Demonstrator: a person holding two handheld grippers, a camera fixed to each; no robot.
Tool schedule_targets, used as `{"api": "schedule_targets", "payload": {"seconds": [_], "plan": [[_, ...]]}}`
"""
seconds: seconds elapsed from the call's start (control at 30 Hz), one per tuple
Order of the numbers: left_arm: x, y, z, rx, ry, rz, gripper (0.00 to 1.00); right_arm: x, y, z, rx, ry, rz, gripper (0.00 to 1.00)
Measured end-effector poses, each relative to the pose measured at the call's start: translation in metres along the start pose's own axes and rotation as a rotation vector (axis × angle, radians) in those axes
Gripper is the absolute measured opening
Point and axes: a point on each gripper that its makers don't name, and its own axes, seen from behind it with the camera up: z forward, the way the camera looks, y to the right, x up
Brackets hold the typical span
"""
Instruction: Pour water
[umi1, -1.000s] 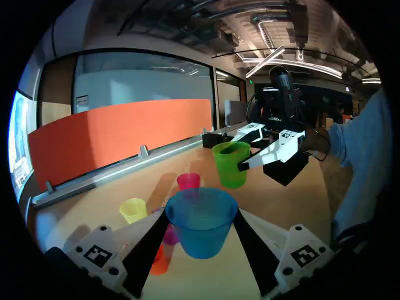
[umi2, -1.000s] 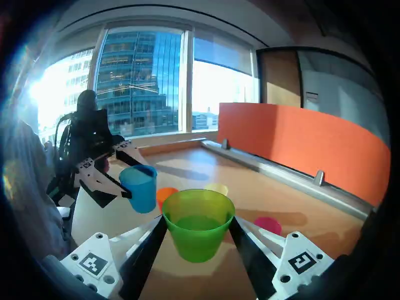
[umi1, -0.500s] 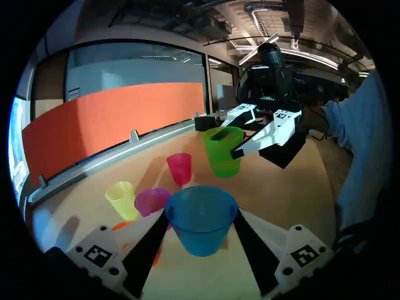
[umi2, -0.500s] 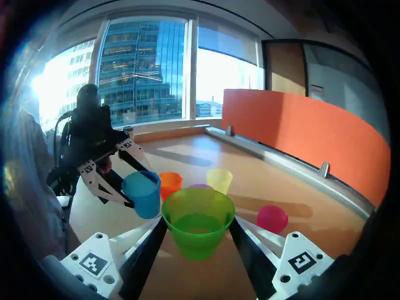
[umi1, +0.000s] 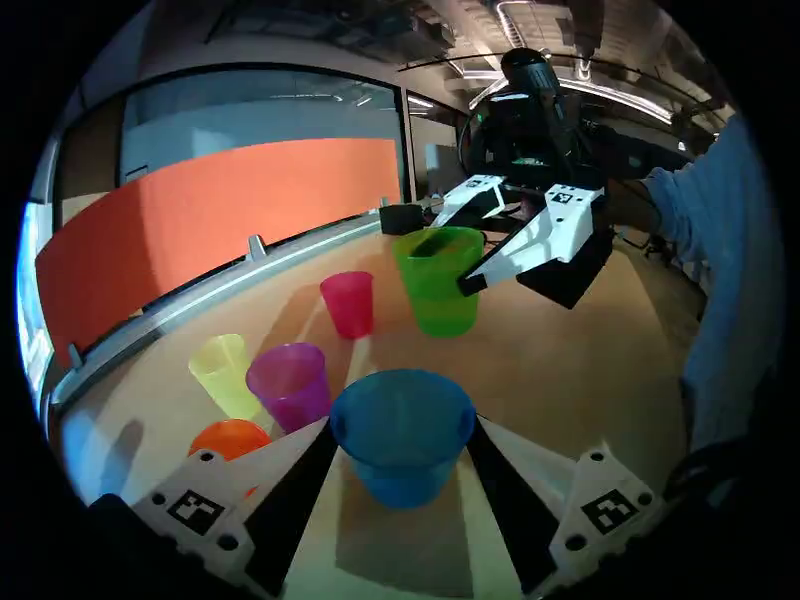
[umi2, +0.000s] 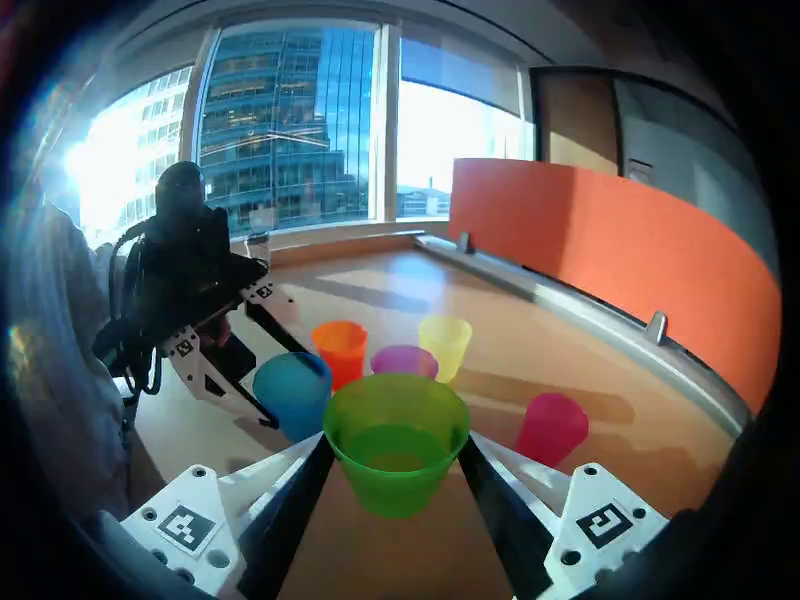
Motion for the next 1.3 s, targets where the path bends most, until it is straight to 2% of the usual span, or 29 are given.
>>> {"api": "schedule_targets", "payload": {"seconds": [0.2, 0.47, 0.8, 1.27, 1.3], "plan": [[-0.011, 0.004, 0.005, -0.013, -0.018, -0.008, 0.88, -0.004, 0.001, 0.002, 0.002, -0.007, 0.005, 0.89], [-0.014, 0.002, 0.005, -0.016, -0.035, -0.015, 0.88, -0.007, 0.002, 0.003, 0.000, -0.013, 0.009, 0.89], [-0.022, -0.002, 0.005, -0.017, -0.089, 0.028, 0.88, -0.009, 0.004, 0.006, -0.001, -0.014, 0.012, 0.89], [-0.033, -0.006, 0.002, -0.018, -0.163, 0.062, 0.89, -0.016, 0.000, 0.008, 0.000, -0.020, 0.018, 0.89], [-0.033, -0.006, 0.001, -0.021, -0.168, 0.060, 0.91, -0.016, 0.000, 0.009, 0.000, -0.020, 0.019, 0.89]]}}
